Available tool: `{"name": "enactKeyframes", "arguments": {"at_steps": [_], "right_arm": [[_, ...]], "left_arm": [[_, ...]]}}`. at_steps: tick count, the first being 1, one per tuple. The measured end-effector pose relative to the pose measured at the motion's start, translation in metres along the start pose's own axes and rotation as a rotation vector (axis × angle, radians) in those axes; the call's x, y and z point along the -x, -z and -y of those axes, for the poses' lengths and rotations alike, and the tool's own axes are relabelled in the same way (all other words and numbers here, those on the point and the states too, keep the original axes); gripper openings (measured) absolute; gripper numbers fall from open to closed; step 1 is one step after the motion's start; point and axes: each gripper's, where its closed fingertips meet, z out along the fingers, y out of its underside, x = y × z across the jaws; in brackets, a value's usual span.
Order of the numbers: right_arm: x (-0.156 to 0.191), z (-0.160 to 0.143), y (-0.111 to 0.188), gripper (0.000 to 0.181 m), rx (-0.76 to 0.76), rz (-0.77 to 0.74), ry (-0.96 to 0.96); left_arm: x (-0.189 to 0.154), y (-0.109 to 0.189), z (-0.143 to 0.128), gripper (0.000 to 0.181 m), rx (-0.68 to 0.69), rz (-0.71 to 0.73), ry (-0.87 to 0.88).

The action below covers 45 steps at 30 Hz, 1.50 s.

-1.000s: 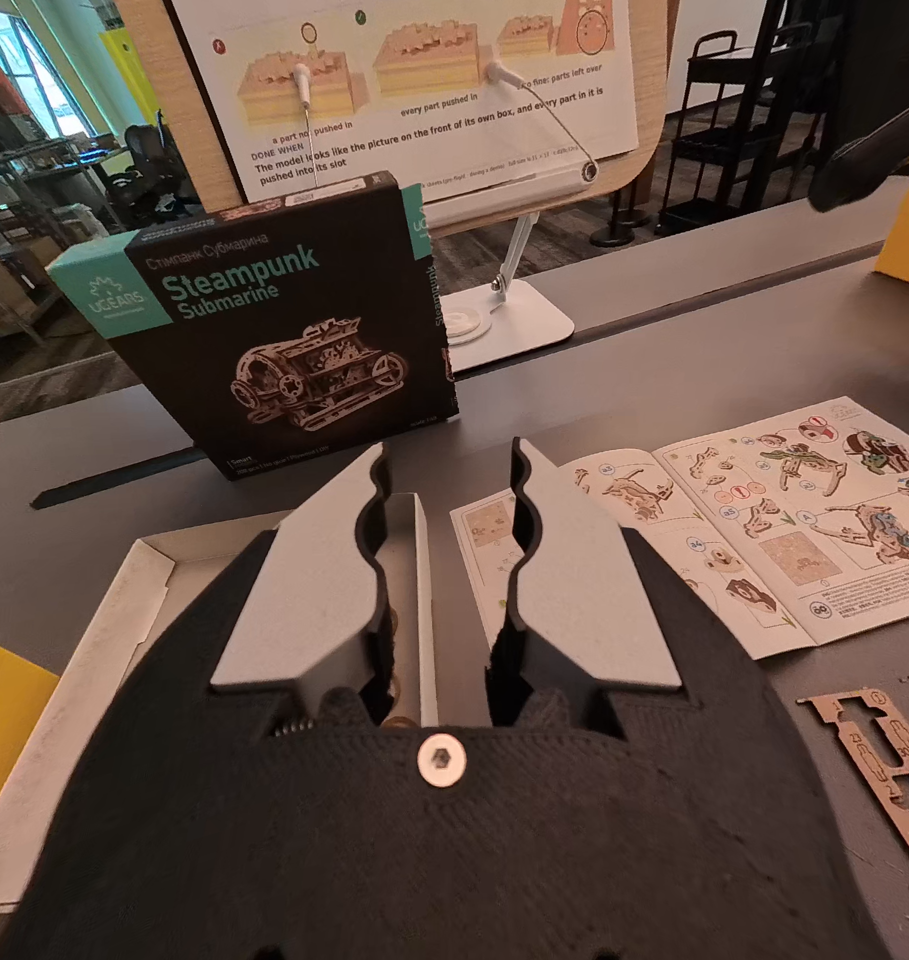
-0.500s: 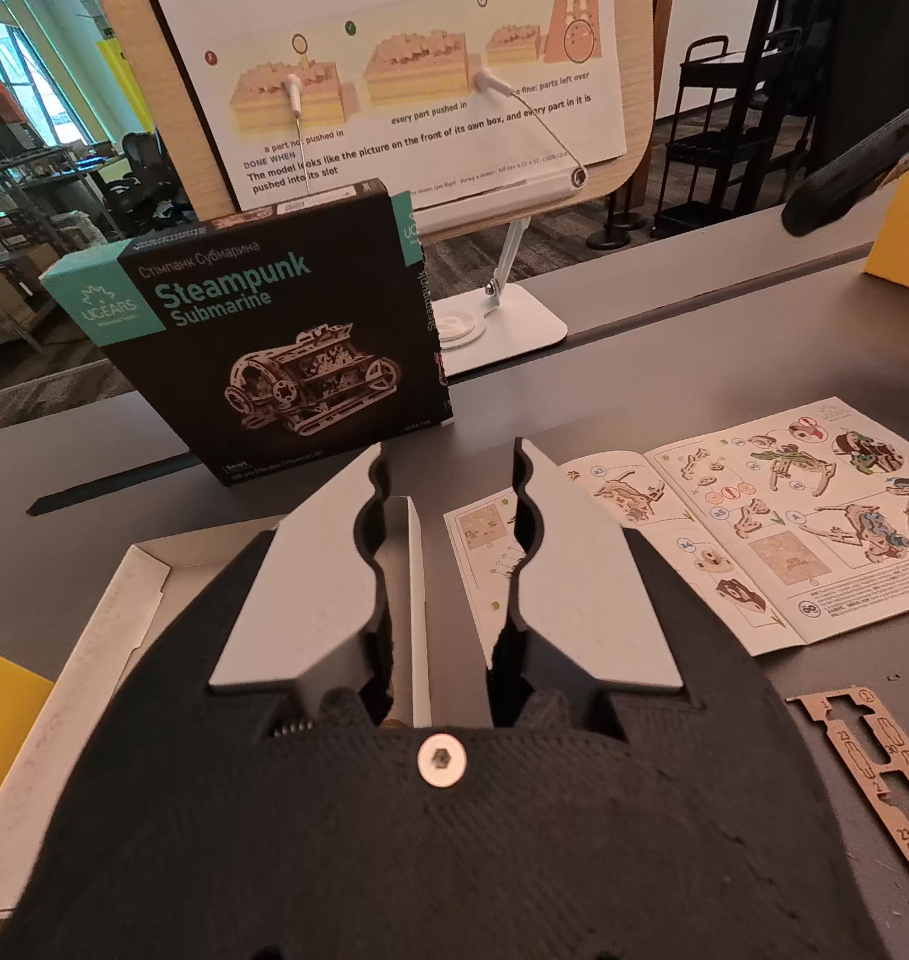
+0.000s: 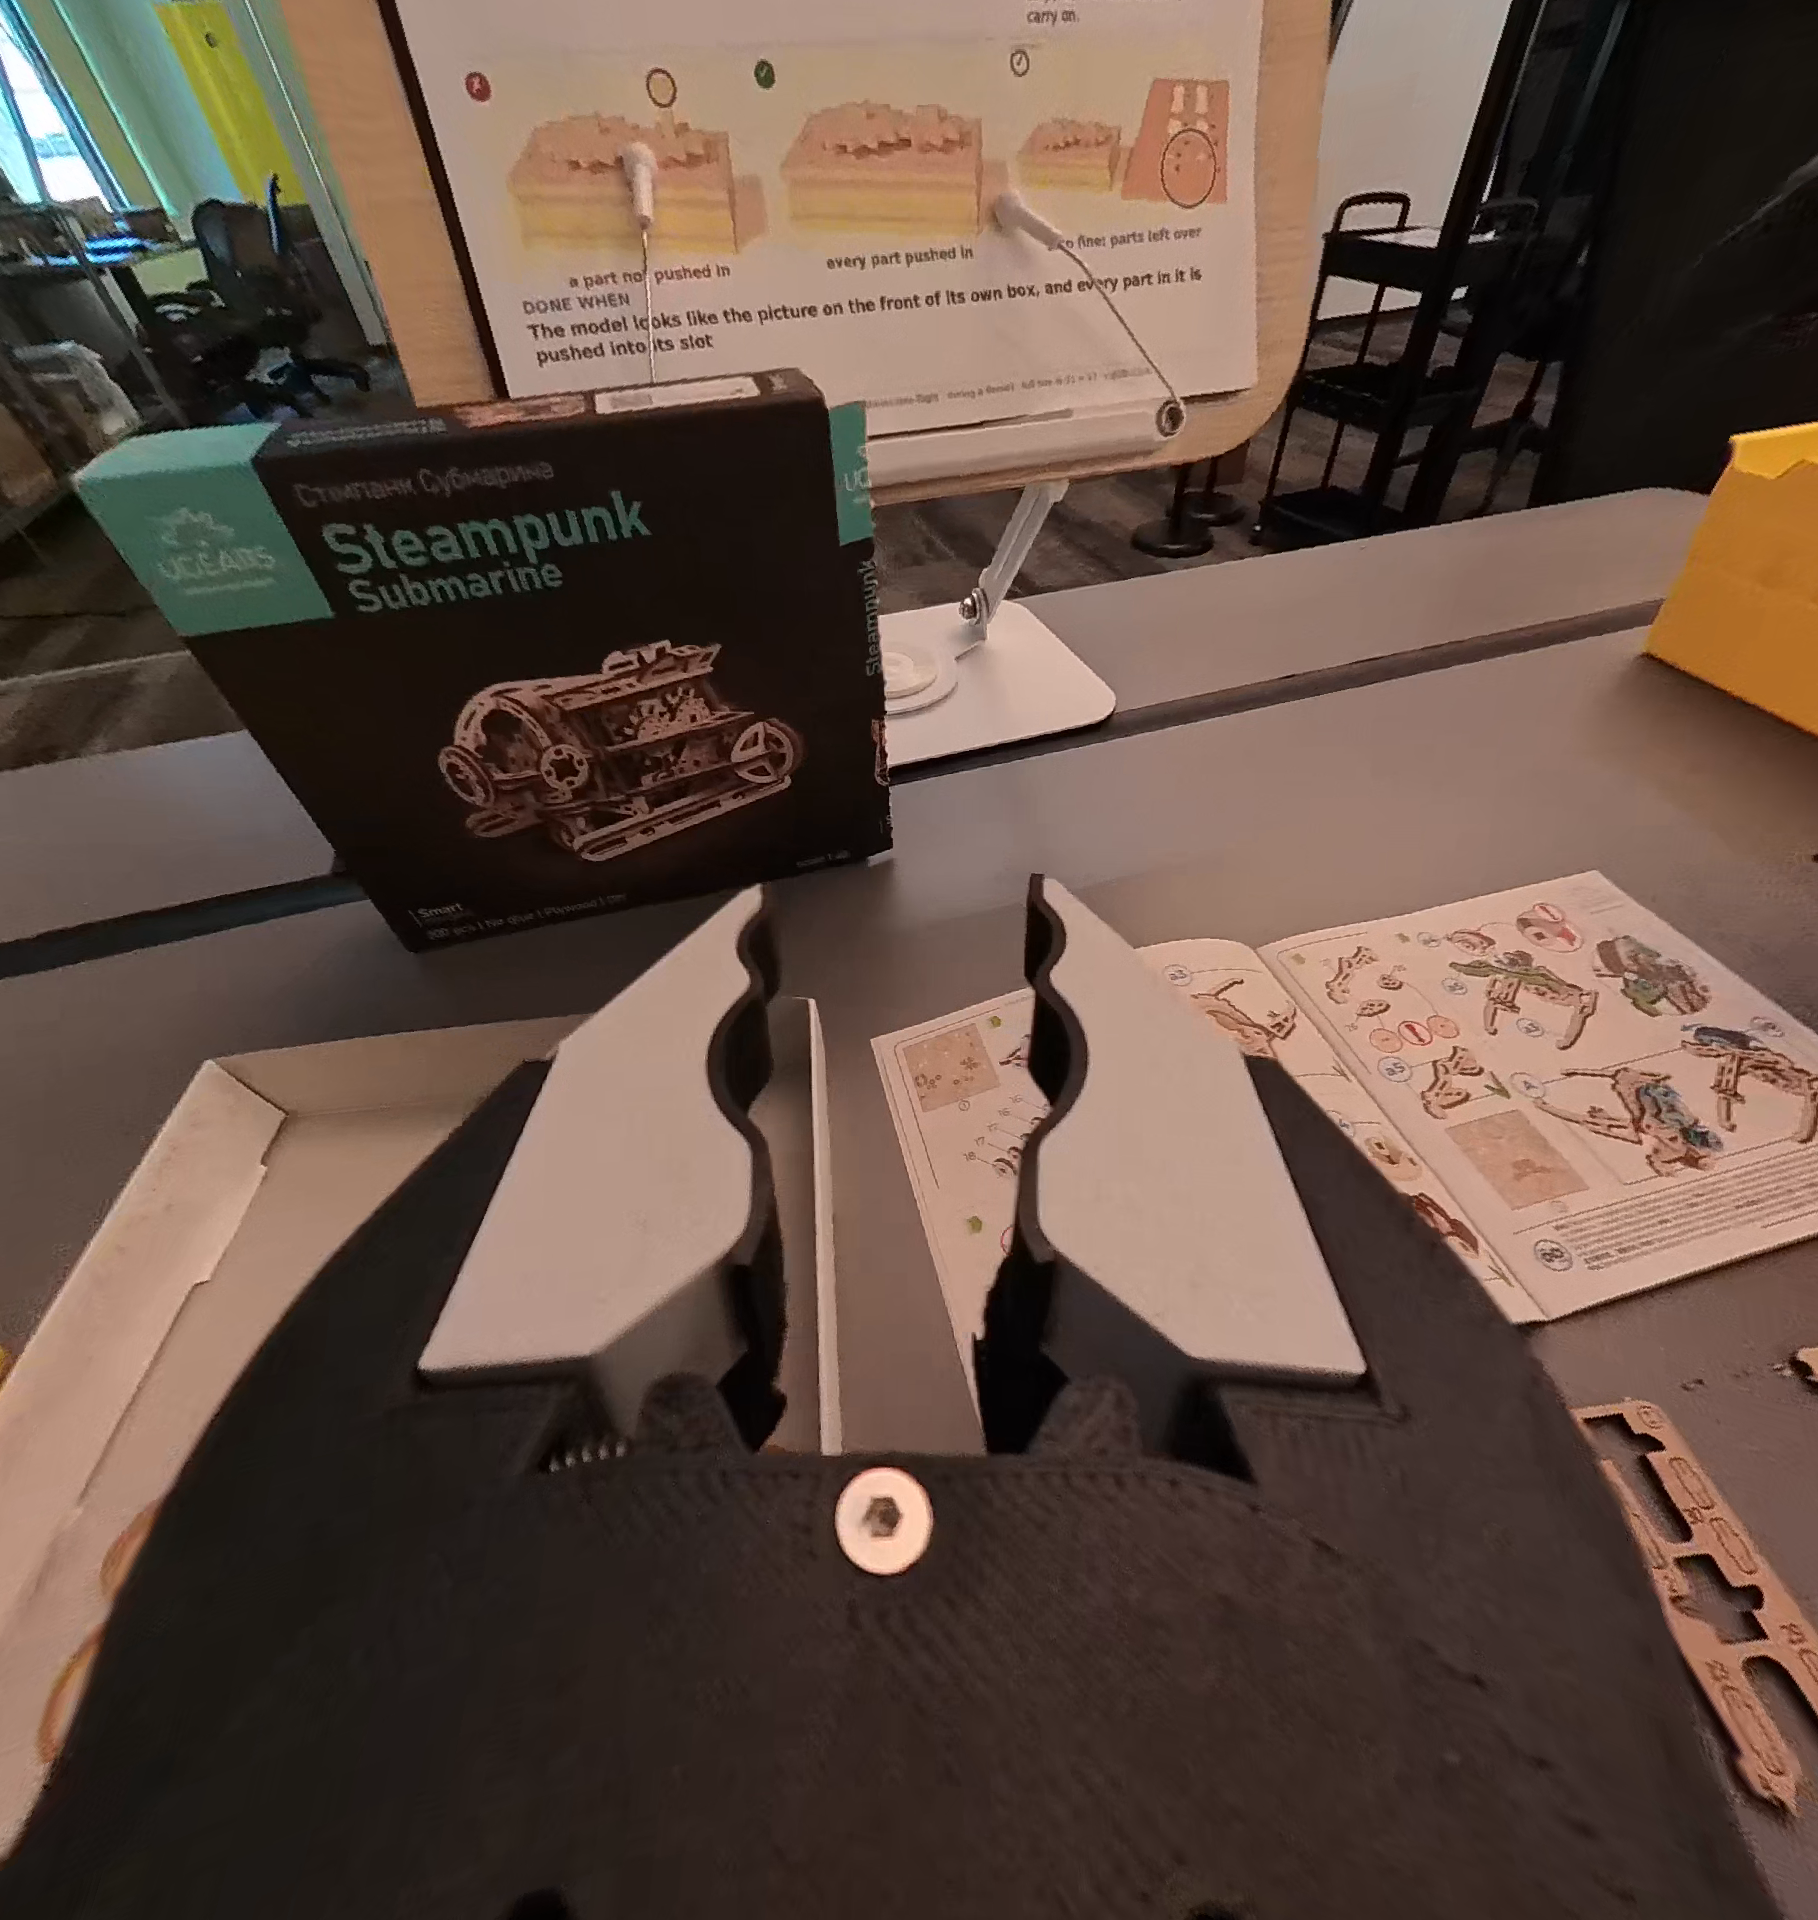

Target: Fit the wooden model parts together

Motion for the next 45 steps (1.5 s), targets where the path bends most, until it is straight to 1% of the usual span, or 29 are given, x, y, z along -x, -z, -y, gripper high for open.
{"name": "enactKeyframes", "arguments": {"at_steps": [3,6,10,14,15,17,21,23,25,27,30,32,36,37,38,39,41,43,45], "right_arm": [[0.014,0.008,0.000,0.000,-0.019,-0.068,0.071],[0.034,0.021,0.000,0.000,-0.080,-0.113,0.176],[0.061,0.037,-0.001,0.001,-0.139,-0.157,0.294],[0.086,0.046,0.001,0.001,-0.177,-0.187,0.378],[0.092,0.048,0.002,0.001,-0.192,-0.182,0.395],[0.105,0.052,0.004,0.000,-0.232,-0.158,0.433],[0.119,0.056,0.001,0.000,-0.273,-0.133,0.484],[0.122,0.058,0.000,0.000,-0.282,-0.130,0.497],[0.124,0.059,0.000,0.000,-0.288,-0.129,0.501],[0.127,0.063,0.002,0.000,-0.308,-0.124,0.510],[0.133,0.069,0.005,0.000,-0.337,-0.110,0.530],[0.135,0.075,0.004,0.000,-0.349,-0.118,0.545],[0.142,0.090,-0.001,0.000,-0.383,-0.092,0.587],[0.142,0.093,-0.003,0.000,-0.385,-0.086,0.593],[0.142,0.096,-0.005,0.000,-0.388,-0.077,0.599],[0.142,0.098,-0.007,0.000,-0.390,-0.065,0.604],[0.142,0.102,-0.009,0.001,-0.401,-0.049,0.597],[0.139,0.108,-0.003,0.003,-0.466,-0.094,0.605],[0.137,0.117,0.015,0.021,-0.602,-0.181,0.610]], "left_arm": [[0.000,-0.001,0.000,0.045,-0.003,-0.034,0.041],[-0.015,-0.001,0.001,0.044,-0.007,-0.147,0.078],[-0.059,0.001,-0.002,0.047,0.034,-0.423,0.143],[-0.107,0.021,0.003,0.047,0.047,-0.758,0.203],[-0.117,0.028,0.004,0.044,0.046,-0.836,0.200],[-0.131,0.035,0.001,0.048,0.063,-0.906,0.164],[-0.157,0.041,-0.015,0.056,0.104,-0.951,0.026],[-0.170,0.046,-0.014,0.062,0.105,-0.989,0.036],[-0.181,0.049,-0.016,0.061,0.116,-1.020,0.042],[-0.187,0.048,-0.024,0.061,0.144,-1.010,-0.001],[-0.195,0.048,-0.031,0.053,0.178,-1.015,-0.006],[-0.198,0.051,-0.030,0.047,0.185,-1.050,0.012],[-0.193,0.054,-0.028,0.029,0.180,-1.081,0.030],[-0.192,0.055,-0.027,0.023,0.176,-1.092,0.039],[-0.192,0.058,-0.026,0.008,0.177,-1.113,0.042],[-0.192,0.060,-0.027,0.000,0.187,-1.128,0.033],[-0.188,0.058,-0.029,0.000,0.195,-1.100,0.000],[-0.179,0.056,-0.021,0.000,0.154,-1.055,-0.017],[-0.166,0.057,-0.004,0.000,0.080,-1.009,-0.008]]}}
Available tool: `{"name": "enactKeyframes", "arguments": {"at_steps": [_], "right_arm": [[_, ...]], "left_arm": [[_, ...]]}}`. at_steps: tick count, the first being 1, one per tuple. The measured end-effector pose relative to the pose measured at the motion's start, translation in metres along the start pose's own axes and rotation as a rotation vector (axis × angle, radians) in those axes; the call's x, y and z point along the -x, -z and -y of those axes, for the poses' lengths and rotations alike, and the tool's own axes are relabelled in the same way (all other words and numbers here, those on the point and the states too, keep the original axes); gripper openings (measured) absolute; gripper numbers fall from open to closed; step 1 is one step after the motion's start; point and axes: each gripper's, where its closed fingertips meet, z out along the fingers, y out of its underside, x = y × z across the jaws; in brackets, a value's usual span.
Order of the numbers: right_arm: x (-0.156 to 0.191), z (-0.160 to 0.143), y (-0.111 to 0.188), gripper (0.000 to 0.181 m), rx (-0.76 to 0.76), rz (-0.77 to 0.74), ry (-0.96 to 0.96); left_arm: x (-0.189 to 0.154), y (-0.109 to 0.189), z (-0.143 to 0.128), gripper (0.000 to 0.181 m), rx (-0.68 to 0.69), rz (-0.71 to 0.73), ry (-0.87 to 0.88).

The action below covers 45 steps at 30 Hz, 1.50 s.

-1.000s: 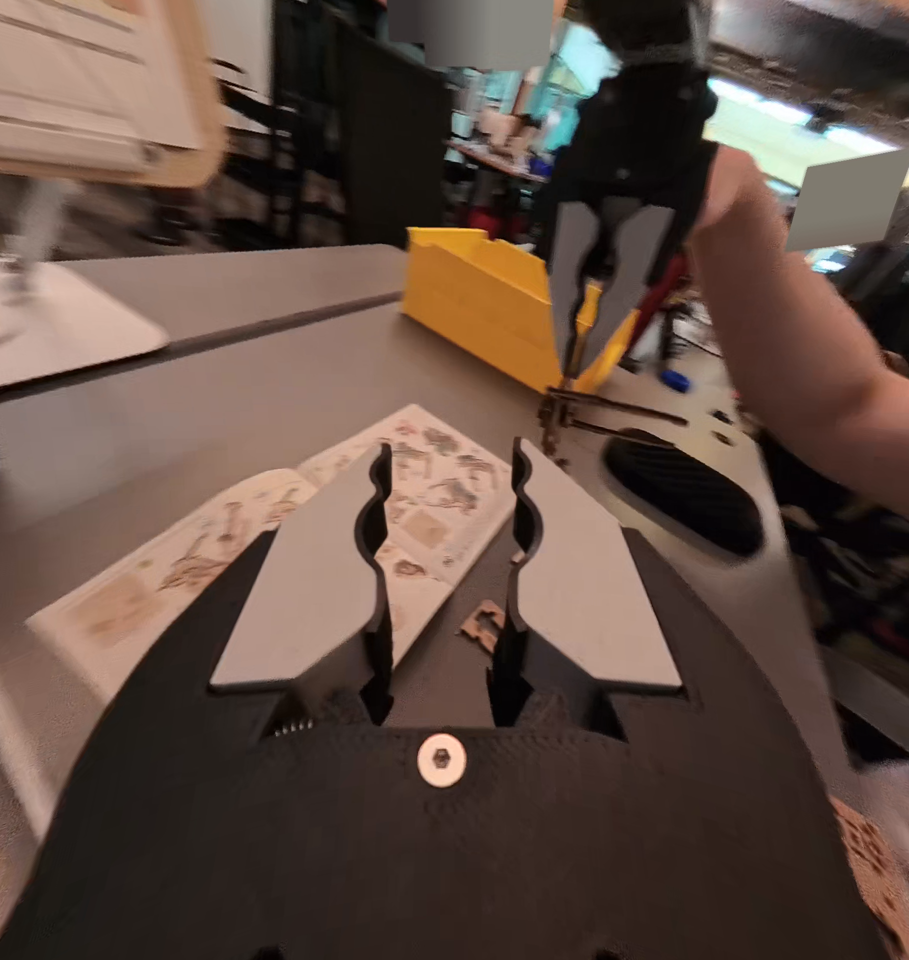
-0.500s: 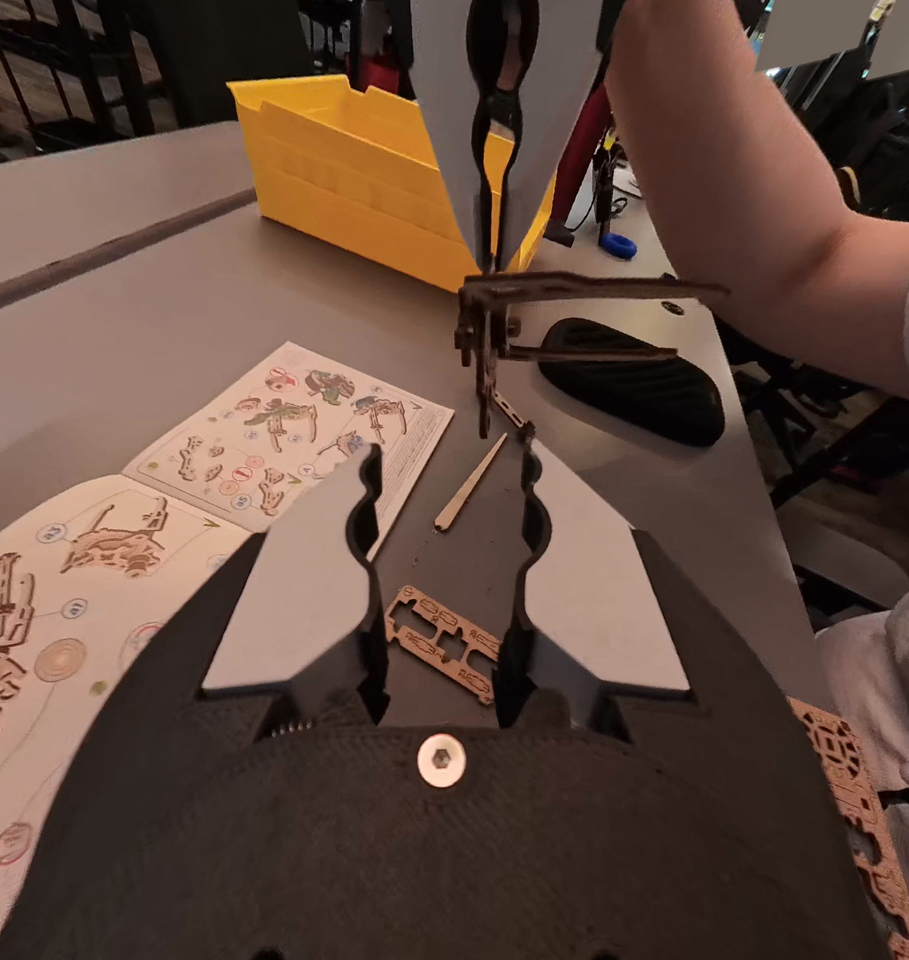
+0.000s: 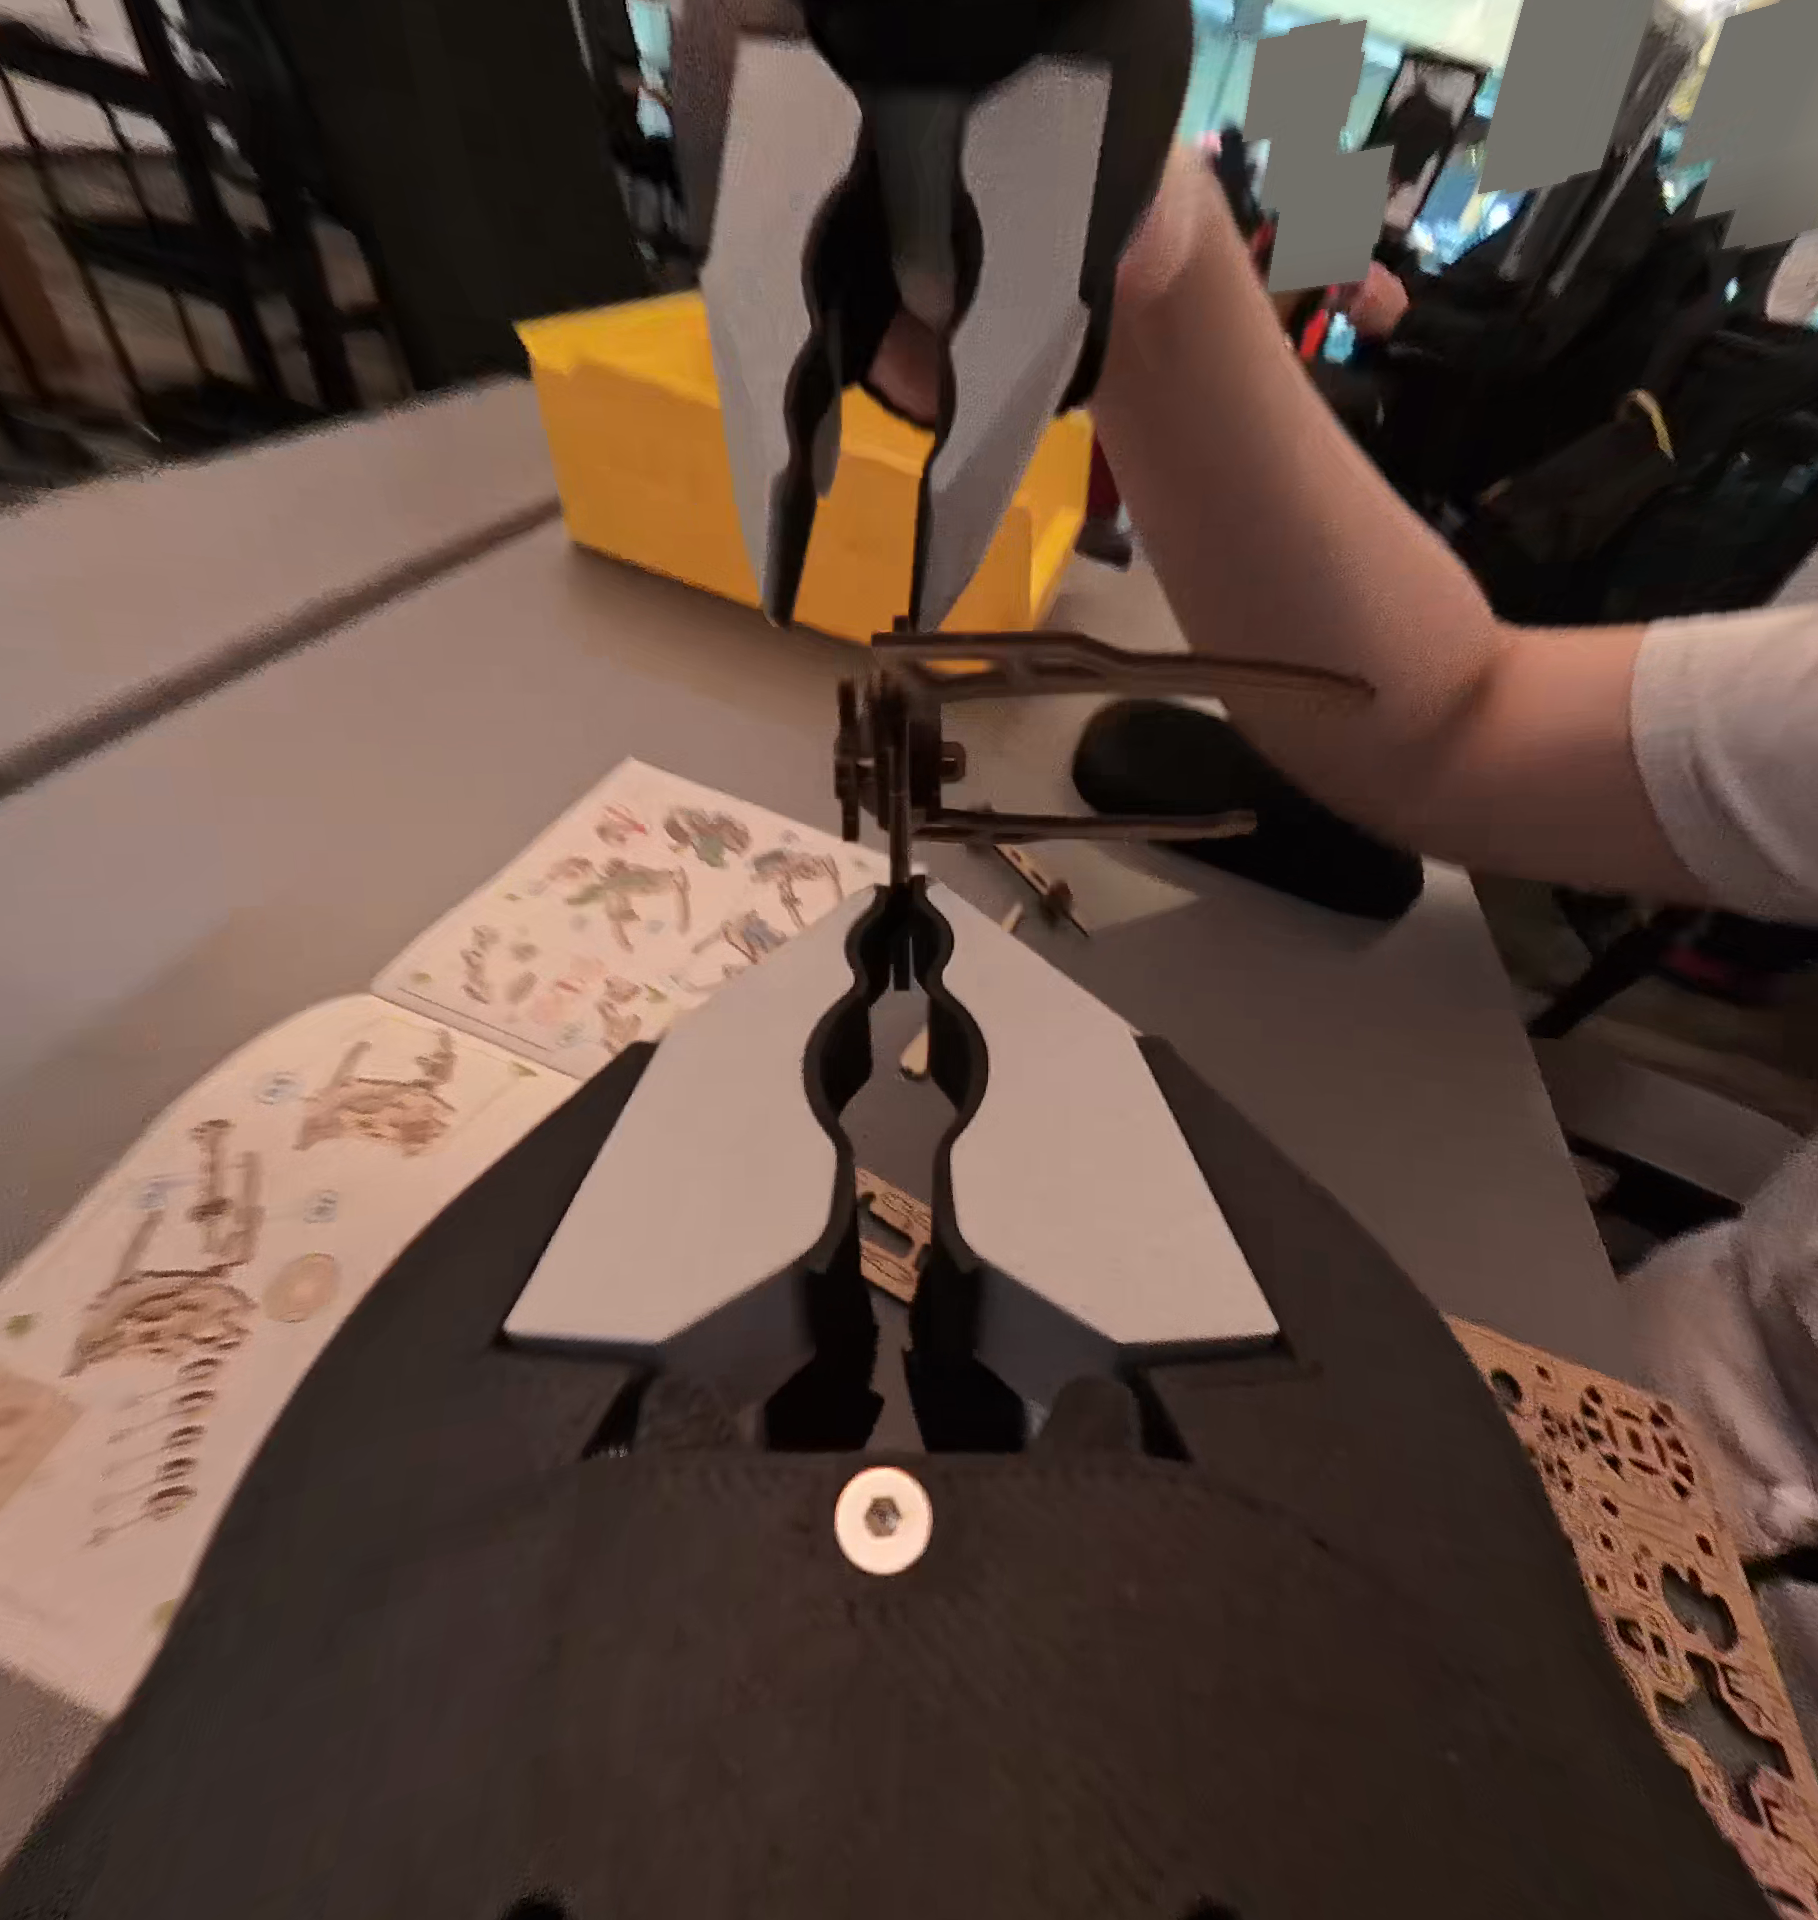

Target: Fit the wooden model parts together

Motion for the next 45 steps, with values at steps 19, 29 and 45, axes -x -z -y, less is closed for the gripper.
{"name": "enactKeyframes", "arguments": {"at_steps": [19,29,45], "right_arm": [[-0.079,0.020,0.051,0.041,-0.404,-0.390,-0.288],[-0.016,0.071,0.047,0.031,-0.641,0.239,-0.652],[-0.004,0.068,0.004,0.007,-0.548,0.454,-0.786]], "left_arm": [[0.084,0.073,0.033,0.000,-0.350,0.409,0.214],[0.073,0.078,0.049,0.000,-0.048,1.059,-0.735],[0.039,0.049,0.053,0.000,0.163,1.249,-1.397]]}}
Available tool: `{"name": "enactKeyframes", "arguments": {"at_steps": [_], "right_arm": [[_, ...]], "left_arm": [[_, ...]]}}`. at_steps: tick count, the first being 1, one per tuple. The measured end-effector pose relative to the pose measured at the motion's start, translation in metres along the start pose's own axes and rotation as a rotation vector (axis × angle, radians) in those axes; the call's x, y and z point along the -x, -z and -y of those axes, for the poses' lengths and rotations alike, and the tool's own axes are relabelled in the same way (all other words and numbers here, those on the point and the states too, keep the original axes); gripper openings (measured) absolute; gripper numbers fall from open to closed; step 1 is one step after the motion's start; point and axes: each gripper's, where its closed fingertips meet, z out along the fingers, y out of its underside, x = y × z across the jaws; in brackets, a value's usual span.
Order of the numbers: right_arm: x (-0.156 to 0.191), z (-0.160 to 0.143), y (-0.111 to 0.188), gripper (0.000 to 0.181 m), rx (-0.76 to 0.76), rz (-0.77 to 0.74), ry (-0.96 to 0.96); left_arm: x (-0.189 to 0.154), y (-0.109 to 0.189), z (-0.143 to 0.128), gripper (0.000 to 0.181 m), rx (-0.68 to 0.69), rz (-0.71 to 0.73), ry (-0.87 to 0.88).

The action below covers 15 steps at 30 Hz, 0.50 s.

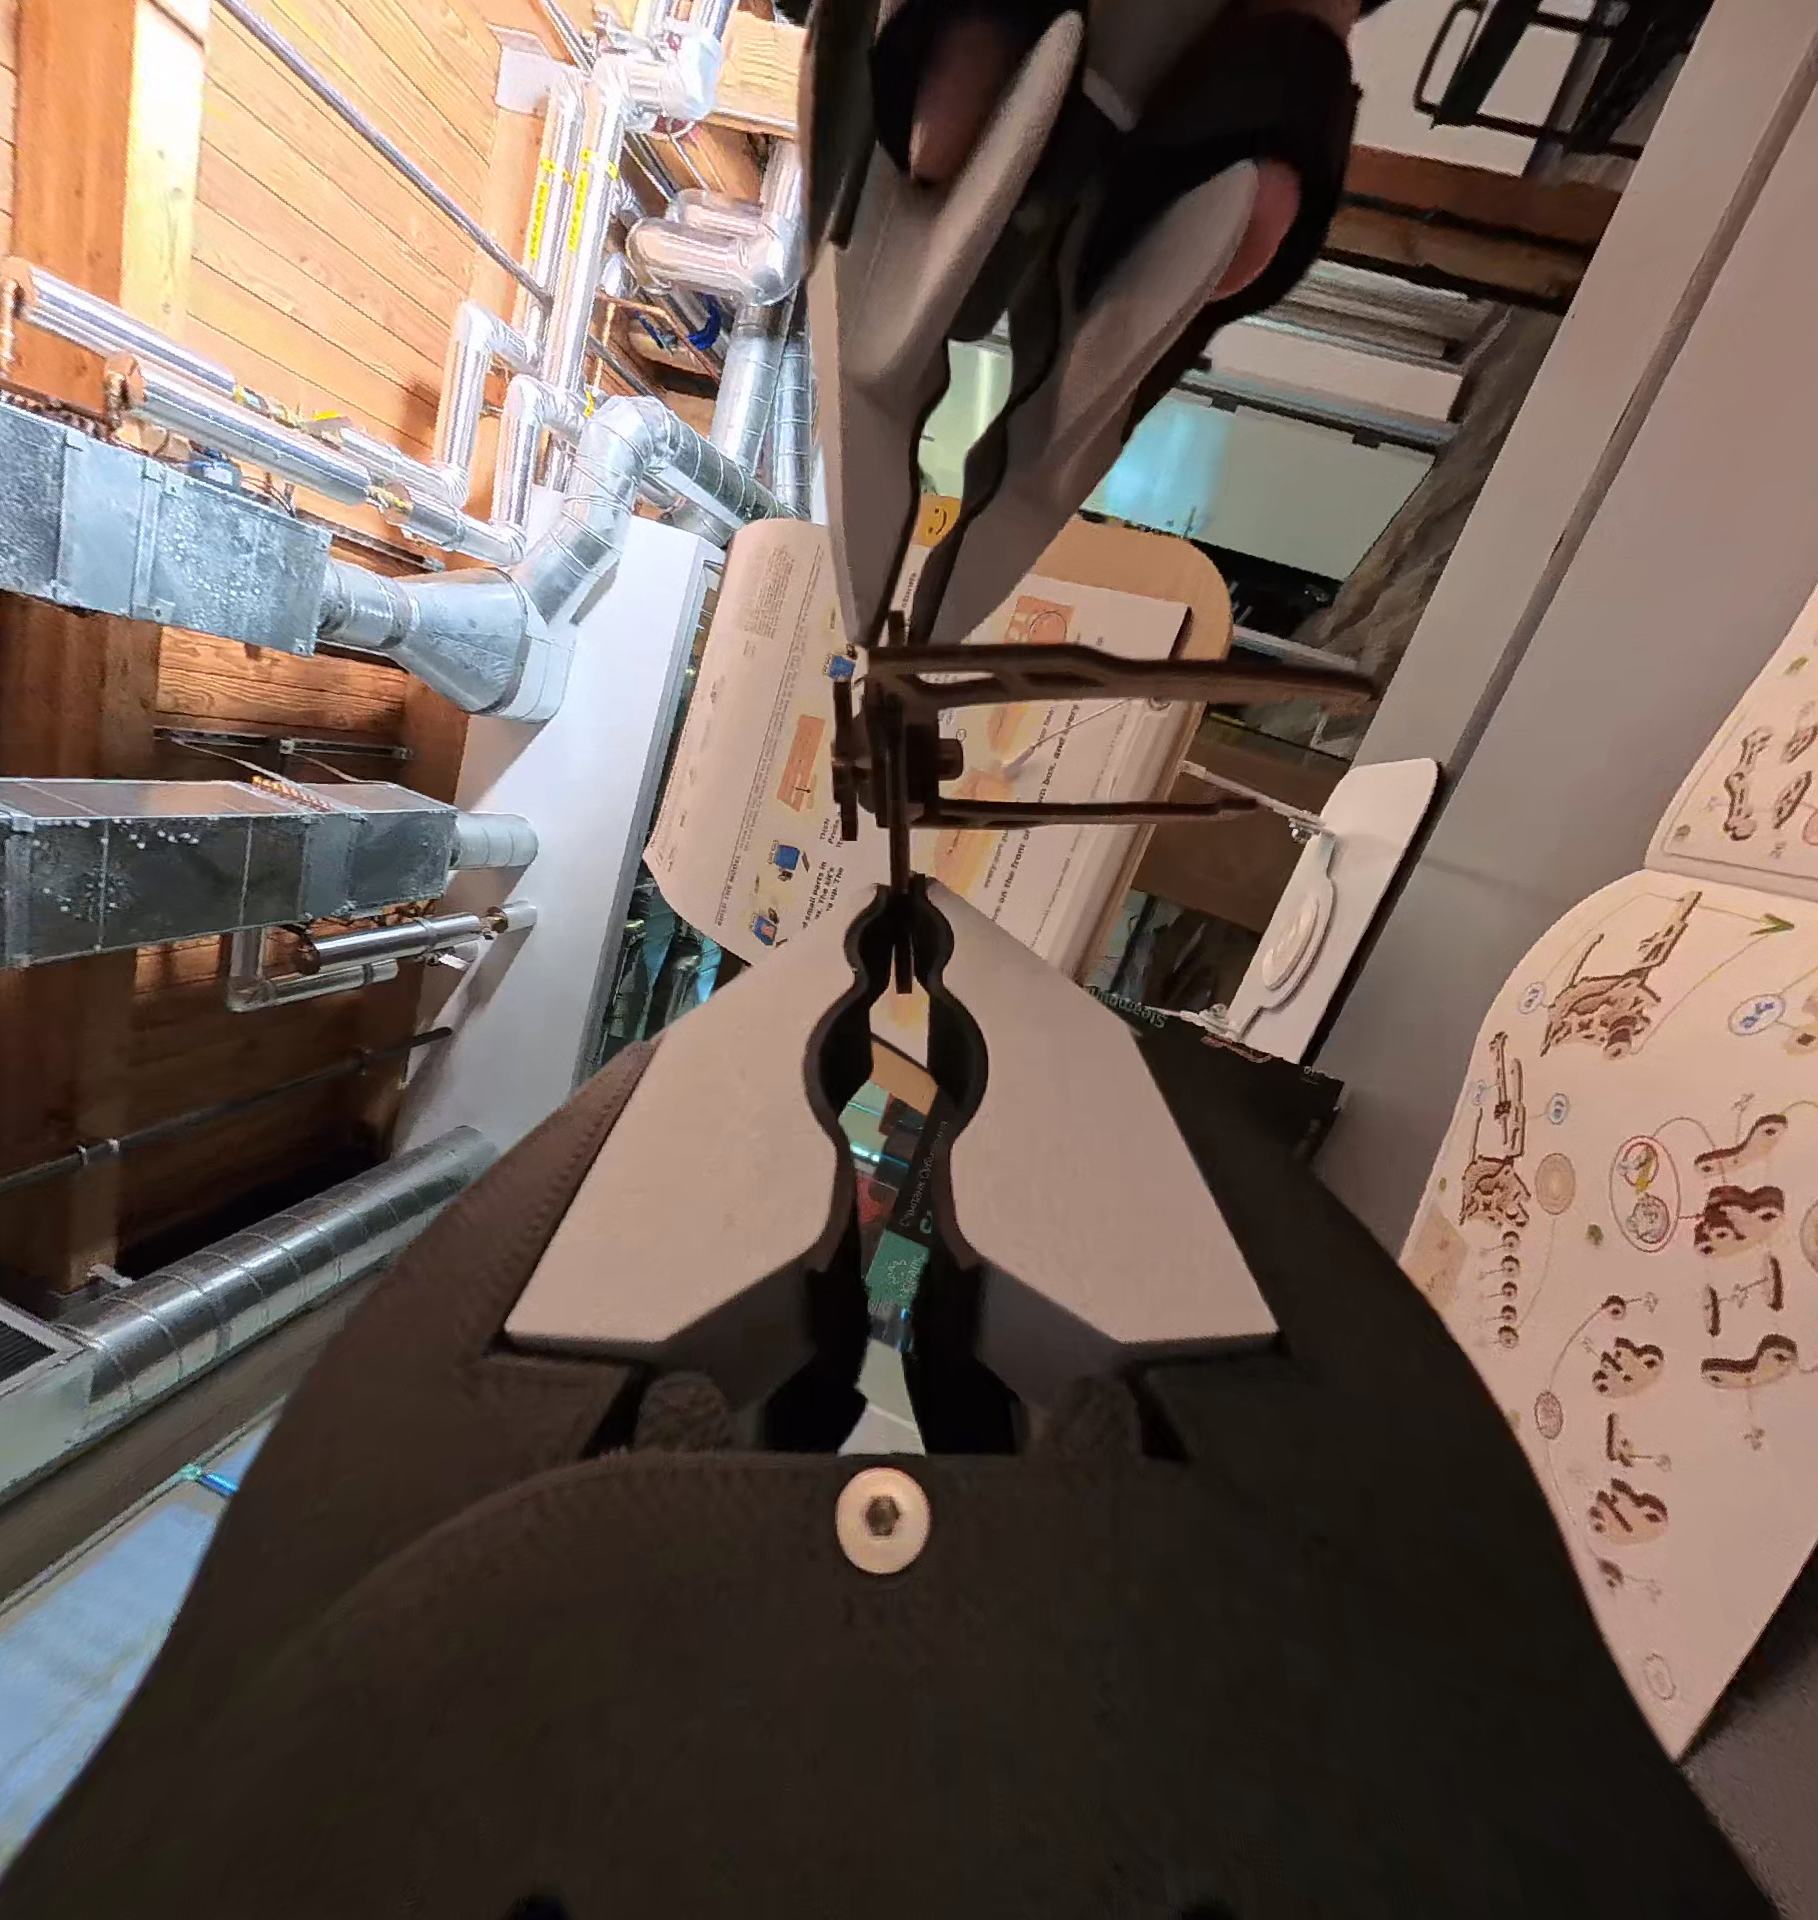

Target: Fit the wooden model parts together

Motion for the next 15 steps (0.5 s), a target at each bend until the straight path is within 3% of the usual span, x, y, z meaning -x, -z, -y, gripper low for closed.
{"name": "enactKeyframes", "arguments": {"at_steps": [3,5,10,15], "right_arm": [[-0.013,0.000,0.002,0.002,0.011,-0.084,0.033],[-0.022,0.000,0.006,0.000,0.019,-0.134,0.053],[-0.035,0.003,0.029,0.000,0.060,-0.330,0.185],[-0.041,-0.002,0.054,0.001,0.171,-0.589,0.394]], "left_arm": [[-0.015,-0.004,-0.005,0.001,0.014,-0.069,0.018],[-0.019,-0.004,-0.005,0.014,0.005,-0.107,0.098],[-0.024,-0.005,-0.010,0.040,-0.041,-0.330,0.509],[-0.040,-0.006,-0.029,0.037,0.006,-0.593,0.945]]}}
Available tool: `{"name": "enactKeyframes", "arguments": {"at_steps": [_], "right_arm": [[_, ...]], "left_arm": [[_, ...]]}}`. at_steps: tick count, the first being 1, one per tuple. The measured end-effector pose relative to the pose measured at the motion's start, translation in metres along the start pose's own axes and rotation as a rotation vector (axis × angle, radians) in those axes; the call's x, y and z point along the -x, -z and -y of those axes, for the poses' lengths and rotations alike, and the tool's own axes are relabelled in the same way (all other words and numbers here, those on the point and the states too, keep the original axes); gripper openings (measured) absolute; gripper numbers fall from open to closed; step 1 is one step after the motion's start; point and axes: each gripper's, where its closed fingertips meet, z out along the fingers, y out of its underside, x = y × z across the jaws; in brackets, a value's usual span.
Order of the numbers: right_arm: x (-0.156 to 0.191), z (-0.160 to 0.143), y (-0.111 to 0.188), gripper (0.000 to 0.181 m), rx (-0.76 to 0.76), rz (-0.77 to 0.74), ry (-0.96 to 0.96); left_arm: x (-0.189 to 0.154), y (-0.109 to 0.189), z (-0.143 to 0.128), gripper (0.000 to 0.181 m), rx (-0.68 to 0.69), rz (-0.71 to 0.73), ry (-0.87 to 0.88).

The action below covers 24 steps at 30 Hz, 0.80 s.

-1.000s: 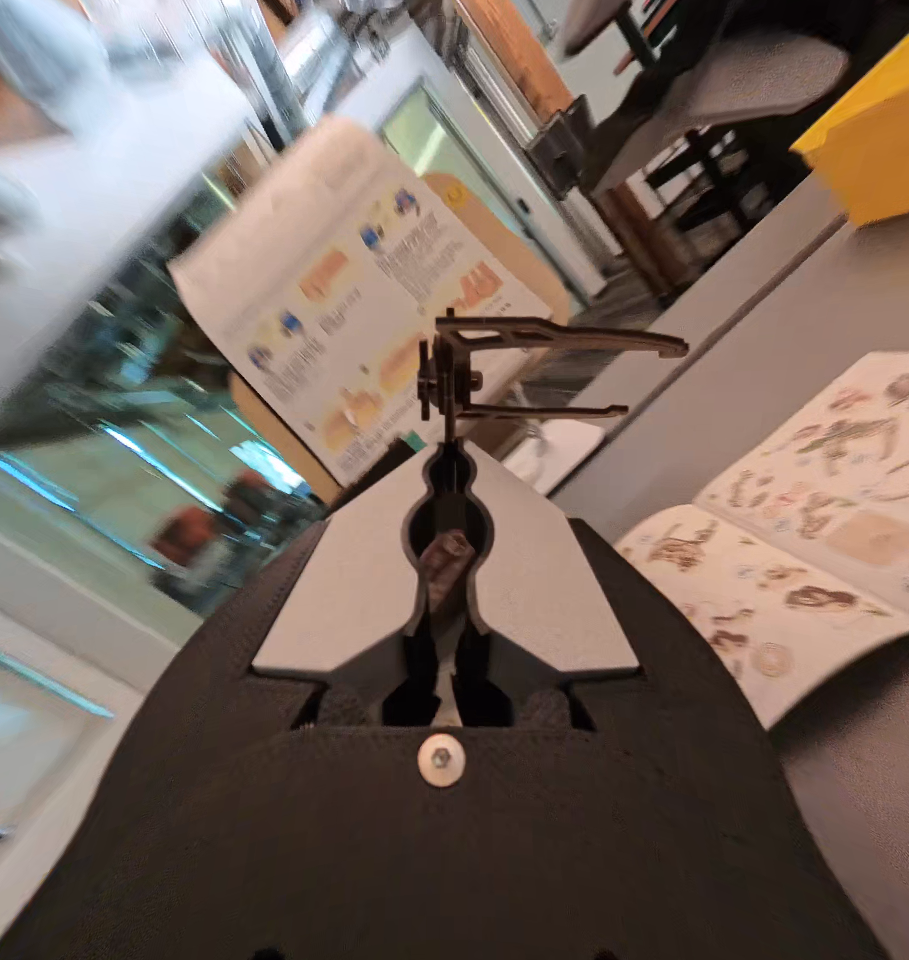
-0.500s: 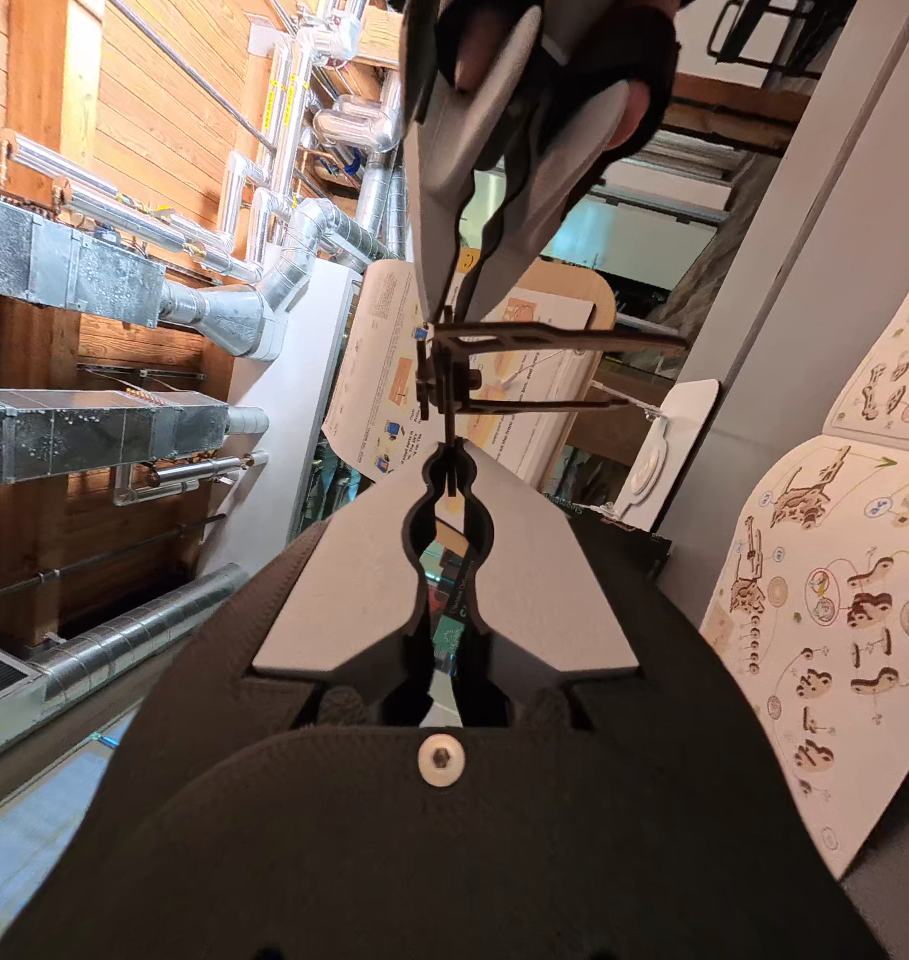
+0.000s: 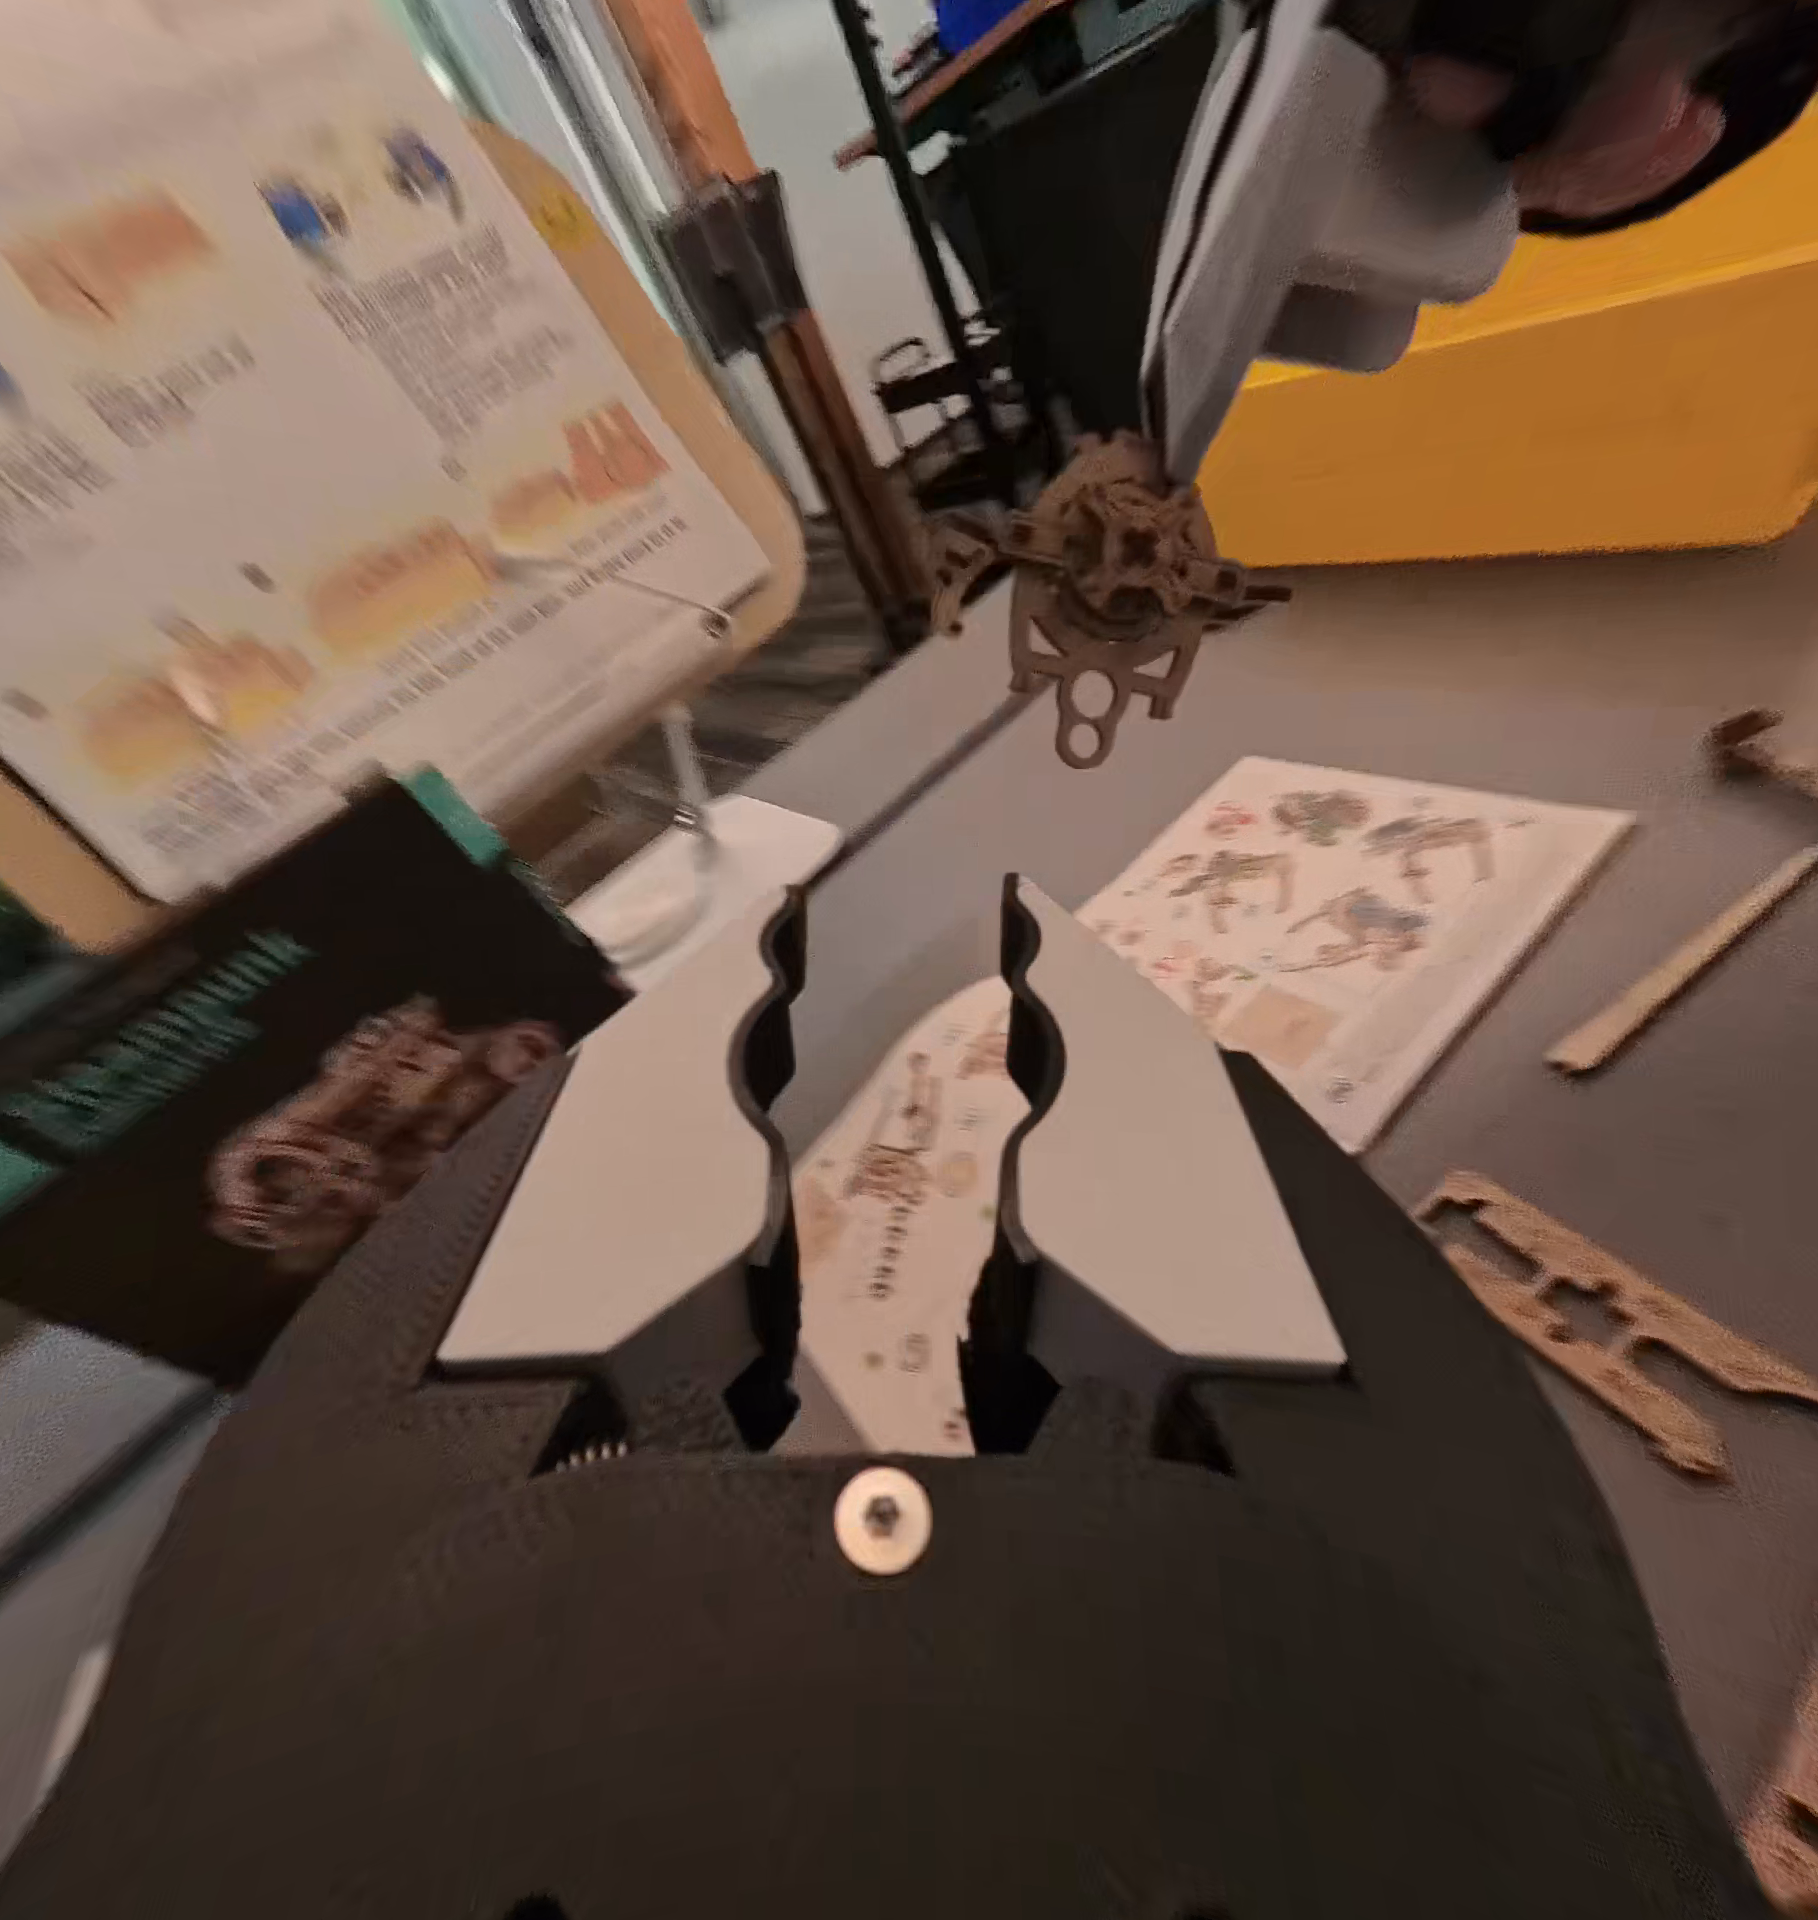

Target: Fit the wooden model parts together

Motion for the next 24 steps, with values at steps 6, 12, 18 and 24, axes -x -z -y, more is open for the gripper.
{"name": "enactKeyframes", "arguments": {"at_steps": [6,12,18,24], "right_arm": [[-0.010,-0.040,-0.005,0.001,0.250,-0.103,0.039],[0.024,-0.054,-0.006,0.001,0.333,0.008,0.093],[0.046,-0.053,-0.008,0.001,0.333,0.065,0.112],[0.058,-0.050,-0.009,0.001,0.319,0.094,0.129]], "left_arm": [[-0.040,-0.001,0.003,0.030,0.024,-0.386,0.435],[-0.080,-0.007,-0.008,0.041,0.113,-0.581,0.532],[-0.101,0.002,0.019,0.042,0.011,-0.772,0.699],[-0.113,0.011,0.028,0.015,-0.014,-0.907,0.780]]}}
